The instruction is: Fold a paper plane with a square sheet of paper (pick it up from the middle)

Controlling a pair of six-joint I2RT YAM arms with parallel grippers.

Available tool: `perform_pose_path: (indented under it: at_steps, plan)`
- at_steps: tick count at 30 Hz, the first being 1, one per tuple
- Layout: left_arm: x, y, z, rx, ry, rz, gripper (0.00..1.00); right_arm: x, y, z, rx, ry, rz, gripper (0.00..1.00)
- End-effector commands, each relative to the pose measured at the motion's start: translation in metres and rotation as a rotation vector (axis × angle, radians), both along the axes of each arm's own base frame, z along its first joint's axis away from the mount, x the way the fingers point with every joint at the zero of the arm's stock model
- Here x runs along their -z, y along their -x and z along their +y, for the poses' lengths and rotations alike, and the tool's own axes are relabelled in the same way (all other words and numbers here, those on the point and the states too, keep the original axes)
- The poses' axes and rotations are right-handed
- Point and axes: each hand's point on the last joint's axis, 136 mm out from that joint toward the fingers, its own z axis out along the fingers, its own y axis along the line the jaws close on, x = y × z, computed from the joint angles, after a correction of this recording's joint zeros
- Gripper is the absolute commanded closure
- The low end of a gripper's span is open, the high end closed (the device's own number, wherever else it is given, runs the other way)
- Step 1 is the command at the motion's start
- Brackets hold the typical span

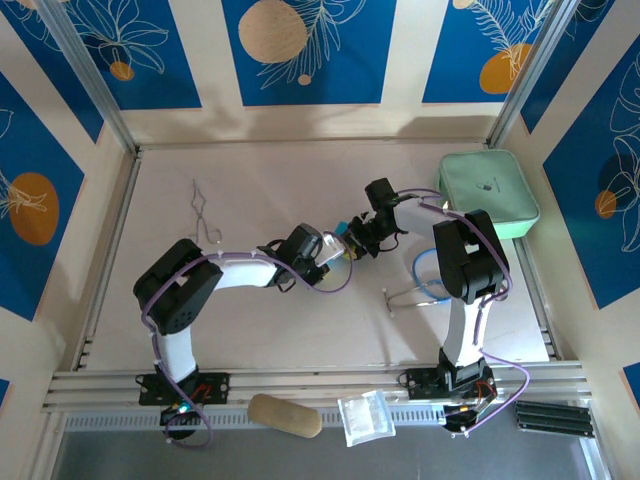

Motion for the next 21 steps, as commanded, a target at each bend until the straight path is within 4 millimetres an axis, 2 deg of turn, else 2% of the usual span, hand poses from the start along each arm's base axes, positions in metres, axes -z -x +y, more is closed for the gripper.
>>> perform_pose_path:
  at_steps: [1, 5, 10, 16, 21]
  plan:
    - [0.005, 0.006, -0.005, 0.019, 0.002, 0.023, 0.89, -0.008, 0.003, -0.004, -0.002, -0.006, 0.008, 0.63]
    - [0.007, 0.011, -0.007, 0.036, 0.008, 0.05, 0.92, -0.01, -0.001, -0.015, 0.005, 0.024, -0.014, 0.51]
    - [0.01, 0.016, -0.01, 0.056, 0.007, 0.087, 0.93, -0.015, -0.006, -0.028, 0.025, 0.045, -0.037, 0.46]
    - [0.017, 0.018, -0.012, 0.058, -0.001, 0.123, 0.93, -0.019, -0.009, -0.038, 0.044, 0.059, -0.054, 0.45]
    - [0.014, 0.018, -0.013, 0.042, 0.021, 0.154, 0.94, -0.023, -0.012, -0.044, 0.054, 0.063, -0.069, 0.45]
